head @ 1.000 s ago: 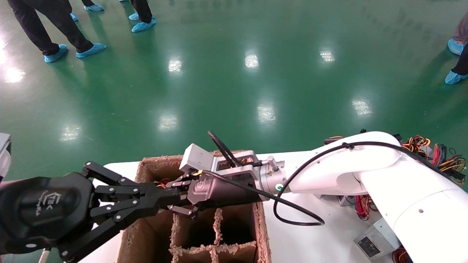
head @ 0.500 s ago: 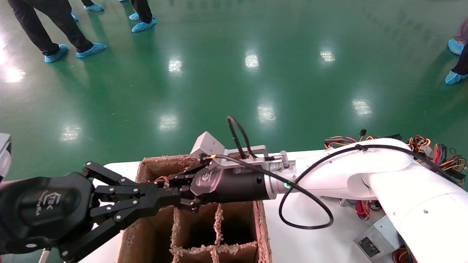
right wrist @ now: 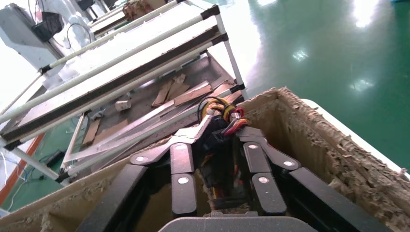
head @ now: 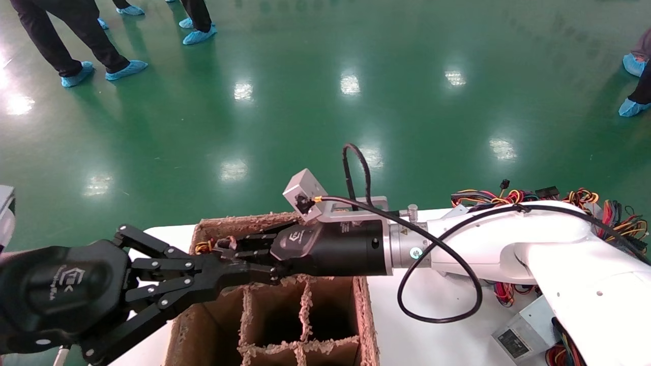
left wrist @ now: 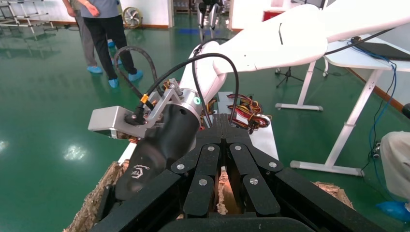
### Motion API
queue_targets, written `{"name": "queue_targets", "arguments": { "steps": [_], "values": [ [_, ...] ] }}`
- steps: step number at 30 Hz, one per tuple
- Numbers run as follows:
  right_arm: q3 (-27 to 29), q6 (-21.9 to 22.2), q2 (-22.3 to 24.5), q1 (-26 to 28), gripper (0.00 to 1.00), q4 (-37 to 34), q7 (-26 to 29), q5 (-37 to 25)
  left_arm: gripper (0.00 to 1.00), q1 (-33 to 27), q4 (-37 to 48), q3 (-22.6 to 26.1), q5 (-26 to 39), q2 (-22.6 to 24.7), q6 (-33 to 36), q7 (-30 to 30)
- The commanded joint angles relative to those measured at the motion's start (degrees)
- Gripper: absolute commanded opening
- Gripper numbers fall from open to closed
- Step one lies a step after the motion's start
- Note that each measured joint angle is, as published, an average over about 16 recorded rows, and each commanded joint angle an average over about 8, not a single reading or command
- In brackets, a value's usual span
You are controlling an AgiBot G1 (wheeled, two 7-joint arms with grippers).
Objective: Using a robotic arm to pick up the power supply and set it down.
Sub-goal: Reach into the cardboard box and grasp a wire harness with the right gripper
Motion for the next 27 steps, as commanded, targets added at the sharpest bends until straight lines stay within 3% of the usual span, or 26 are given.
{"name": "queue_targets", "arguments": {
  "steps": [1, 6, 7, 15, 16, 27],
  "values": [
    [-0.25, -0.23, -0.05, 0.06, 0.0, -0.52, -0.18, -0.22, 0.0, 0.0, 0.0, 0.0, 0.0, 0.0, 0.0, 0.0],
    [-2.22, 1.28, -0.54, 0.04, 0.01, 0.53, -1.56, -2.47, 0.0, 0.0, 0.0, 0.0, 0.0, 0.0, 0.0, 0.0],
    [-2.5, 1.57, -0.59, 0.0, 0.04, 0.88, -1.68, -2.68, 0.0, 0.0, 0.0, 0.0, 0.0, 0.0, 0.0, 0.0],
    [-3.47, 2.84, -0.41, 0.27, 0.96, 3.16, -1.48, -2.35, 0.0, 0.0, 0.0, 0.0, 0.0, 0.0, 0.0, 0.0],
    [-3.58, 2.88, -0.39, 0.4, 1.0, 3.32, -1.42, -2.31, 0.0, 0.0, 0.0, 0.0, 0.0, 0.0, 0.0, 0.0],
    [-4.81, 2.75, -0.42, 1.07, 1.0, 4.09, -0.54, -1.7, 0.0, 0.0, 0.0, 0.0, 0.0, 0.0, 0.0, 0.0]
  ]
}}
